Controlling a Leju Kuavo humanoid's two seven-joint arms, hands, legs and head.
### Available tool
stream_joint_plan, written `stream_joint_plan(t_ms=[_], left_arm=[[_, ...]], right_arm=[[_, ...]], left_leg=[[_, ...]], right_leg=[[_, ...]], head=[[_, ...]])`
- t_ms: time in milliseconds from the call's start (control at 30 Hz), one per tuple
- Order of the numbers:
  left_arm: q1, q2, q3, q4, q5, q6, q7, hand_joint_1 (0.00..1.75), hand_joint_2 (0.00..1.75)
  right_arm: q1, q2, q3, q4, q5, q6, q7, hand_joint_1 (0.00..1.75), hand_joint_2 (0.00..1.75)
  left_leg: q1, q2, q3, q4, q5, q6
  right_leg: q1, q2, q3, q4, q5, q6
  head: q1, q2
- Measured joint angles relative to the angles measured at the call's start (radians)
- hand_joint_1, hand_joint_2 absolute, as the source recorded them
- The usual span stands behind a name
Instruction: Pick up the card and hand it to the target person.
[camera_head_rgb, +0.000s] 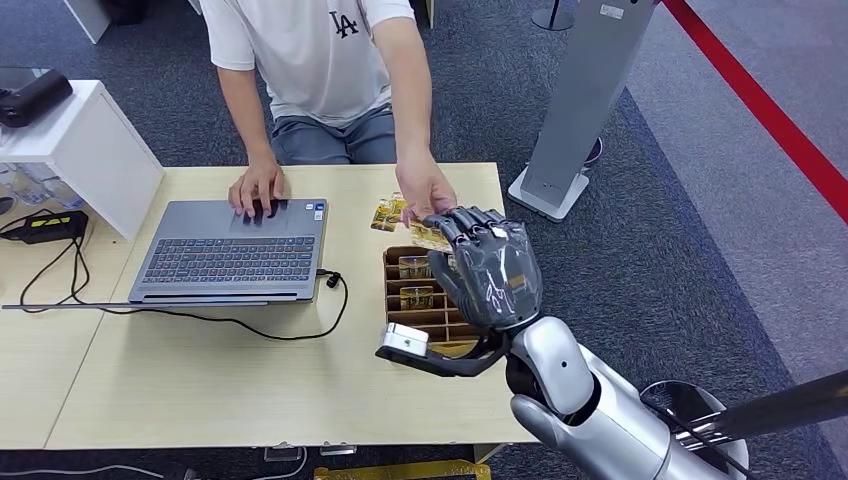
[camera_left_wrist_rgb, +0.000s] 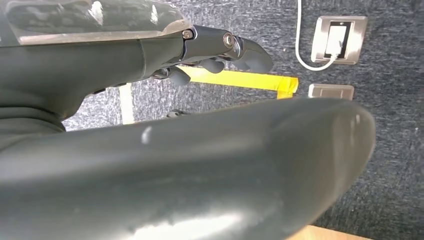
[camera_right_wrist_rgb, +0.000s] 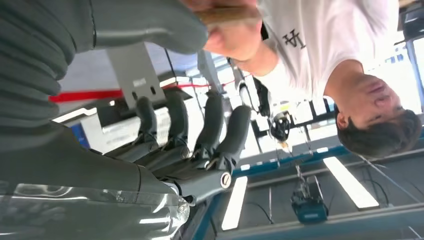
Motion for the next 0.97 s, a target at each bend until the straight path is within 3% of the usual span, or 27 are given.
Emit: stream_joint_plan(t_ms=[100, 233, 467, 667, 967], left_arm=[[0.000, 0.000, 0.000, 0.000, 0.007, 0.006, -0.001, 0.00, 0.00], [0.001, 0.000, 0.000, 0.000, 0.018, 0.012, 0.004, 0.00, 0.00], [0.001, 0.001, 0.000, 0.000, 0.023, 0.024, 0.010, 0.00, 0.00], [0.001, 0.003, 0.000, 0.000, 0.027, 0.028, 0.016, 0.00, 0.00], [0.001, 0.003, 0.000, 0.000, 0.028, 0.032, 0.028, 0.00, 0.00]], right_arm=[[0.017, 0.001, -0.008, 0.008, -0.184, -0.036, -0.062, 0.00, 1.75], [0.062, 0.002, -0.029, 0.018, -0.589, -0.087, -0.211, 0.00, 1.75], [0.149, 0.001, -0.081, 0.028, -1.138, -0.010, -0.388, 0.00, 1.75], [0.232, -0.004, -0.134, 0.037, -1.294, 0.015, -0.429, 0.00, 1.75], [0.325, -0.008, -0.190, 0.040, -1.324, 0.044, -0.406, 0.00, 1.75]], left_leg=[[0.000, 0.000, 0.000, 0.000, 0.000, 0.000], [0.000, 0.000, 0.000, 0.000, 0.000, 0.000], [0.000, 0.000, 0.000, 0.000, 0.000, 0.000], [0.000, 0.000, 0.000, 0.000, 0.000, 0.000], [0.000, 0.000, 0.000, 0.000, 0.000, 0.000]], right_leg=[[0.000, 0.000, 0.000, 0.000, 0.000, 0.000], [0.000, 0.000, 0.000, 0.000, 0.000, 0.000], [0.000, 0.000, 0.000, 0.000, 0.000, 0.000], [0.000, 0.000, 0.000, 0.000, 0.000, 0.000], [0.000, 0.000, 0.000, 0.000, 0.000, 0.000]], head=[[0.000, 0.000], [0.000, 0.000], [0.000, 0.000], [0.000, 0.000], [0.000, 0.000]])
